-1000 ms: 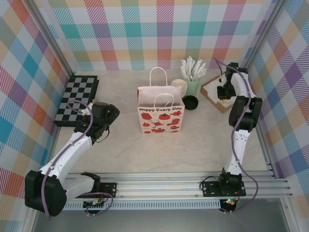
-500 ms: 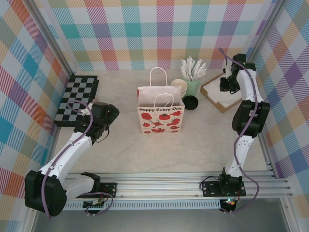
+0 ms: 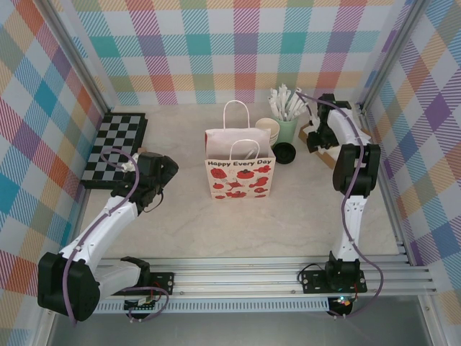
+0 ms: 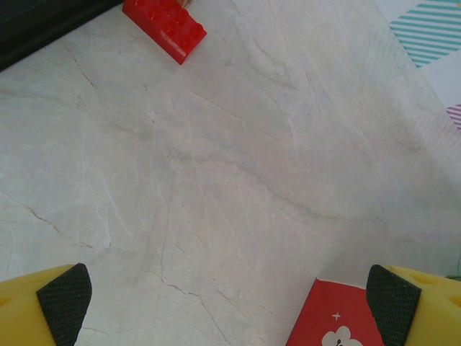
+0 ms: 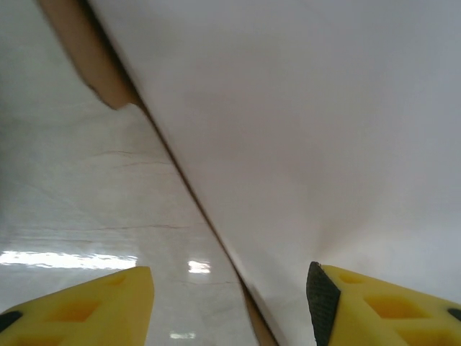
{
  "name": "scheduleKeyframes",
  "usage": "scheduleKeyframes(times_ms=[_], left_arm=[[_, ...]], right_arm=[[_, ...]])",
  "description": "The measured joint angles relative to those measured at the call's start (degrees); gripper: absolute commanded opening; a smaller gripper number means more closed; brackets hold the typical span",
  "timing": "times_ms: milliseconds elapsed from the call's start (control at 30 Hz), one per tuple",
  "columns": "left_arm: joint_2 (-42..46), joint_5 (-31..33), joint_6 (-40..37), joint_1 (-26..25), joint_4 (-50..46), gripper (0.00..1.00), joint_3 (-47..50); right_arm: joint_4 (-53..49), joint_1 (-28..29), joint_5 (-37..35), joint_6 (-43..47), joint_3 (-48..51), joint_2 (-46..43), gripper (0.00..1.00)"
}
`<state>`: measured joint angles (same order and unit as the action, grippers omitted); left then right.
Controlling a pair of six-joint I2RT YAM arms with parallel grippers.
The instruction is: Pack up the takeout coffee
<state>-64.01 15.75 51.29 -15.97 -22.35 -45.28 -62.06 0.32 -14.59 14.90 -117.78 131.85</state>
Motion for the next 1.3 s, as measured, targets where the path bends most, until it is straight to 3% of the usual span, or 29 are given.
scheduleKeyframes(times_ms=[267,767,933,1100,1300], left_arm=[[1.01,0.46,-0.17,0.0,-0.07,1.0,0.0],[1.25,0.87,-0.17,0.0,-0.2,1.0,0.0],[1.29,0.87,-0.2,0.0,-0.2,1.0,0.0],[1.29,0.87,-0.2,0.0,-0.2,1.0,0.0],[1.29,0.9,-0.17,0.0,-0.2,1.0,0.0]], right_arm=[[-0.48,-0.22,-3.91,0.59,-1.16,0.33,0.45],[-0.61,-0.22,-4.68,0.63,-1.7,2.12,0.42],[-0.61,-0.22,-6.01,0.63,-1.77,2.47,0.33],[-0.57,-0.22,-7.58,0.76,-2.03,2.47,0.17],[-0.37,-0.22,-8.63,0.63,-3.45,2.47,0.05]])
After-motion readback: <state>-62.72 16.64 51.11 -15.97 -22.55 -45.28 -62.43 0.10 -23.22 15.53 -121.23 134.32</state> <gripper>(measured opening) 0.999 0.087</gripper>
